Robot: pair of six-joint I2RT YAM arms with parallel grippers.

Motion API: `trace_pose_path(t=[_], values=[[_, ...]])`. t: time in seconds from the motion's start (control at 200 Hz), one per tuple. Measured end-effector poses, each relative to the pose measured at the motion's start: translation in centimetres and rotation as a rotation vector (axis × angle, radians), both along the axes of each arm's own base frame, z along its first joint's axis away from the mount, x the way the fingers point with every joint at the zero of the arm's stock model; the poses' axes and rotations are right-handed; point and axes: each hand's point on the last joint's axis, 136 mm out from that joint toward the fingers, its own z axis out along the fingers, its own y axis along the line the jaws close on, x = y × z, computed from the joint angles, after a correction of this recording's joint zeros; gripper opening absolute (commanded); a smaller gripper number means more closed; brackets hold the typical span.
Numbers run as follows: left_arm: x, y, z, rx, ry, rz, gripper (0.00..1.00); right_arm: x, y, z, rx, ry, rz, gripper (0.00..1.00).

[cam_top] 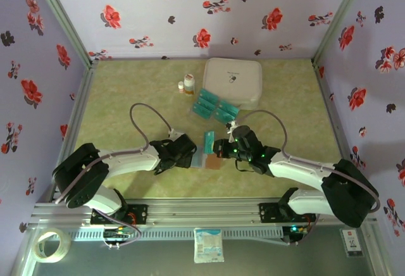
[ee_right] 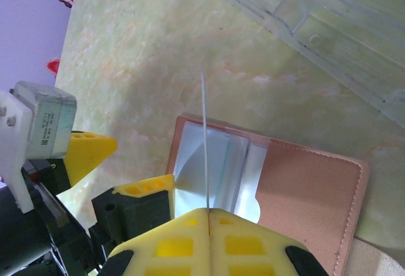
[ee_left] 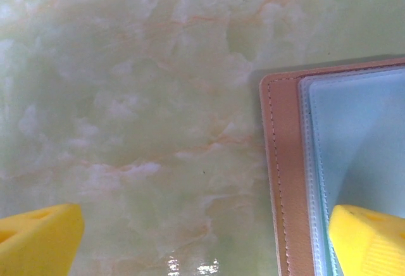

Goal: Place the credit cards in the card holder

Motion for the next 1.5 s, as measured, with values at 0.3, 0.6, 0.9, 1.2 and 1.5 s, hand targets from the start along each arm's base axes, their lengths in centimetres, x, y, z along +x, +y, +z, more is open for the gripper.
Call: trace_pose_path(t=[0.3,0.6,0.9,1.2,1.5], values=[[0.0,0.0,0.0,-0.007,0.0,0.015,1.0,-0.3,0.3,-1.3,0.038,0.018,-0.013,0.0],[-0.1,0.0,0.0,-0.006,-0.004,0.015,1.0,-0.7,0.9,-2.0,0.08,0.022,-0.015,0.0],[-0.1,-0.1,0.0,-0.007,-0.004,0.014,1.0,-1.0,1.4,-3.0,0.102,0.037,-0.017,0.0],[-0.1,-0.1,0.0,-0.013,-0.004,0.023,1.0,-1.2,1.4,-3.5,0.117,0.039,-0.024,0.0],[0.0,0.0,0.1,-0.014,-0.01,0.036,1.0,-1.3,1.2,-3.9,0.116,0.039,-0.036,0.0]])
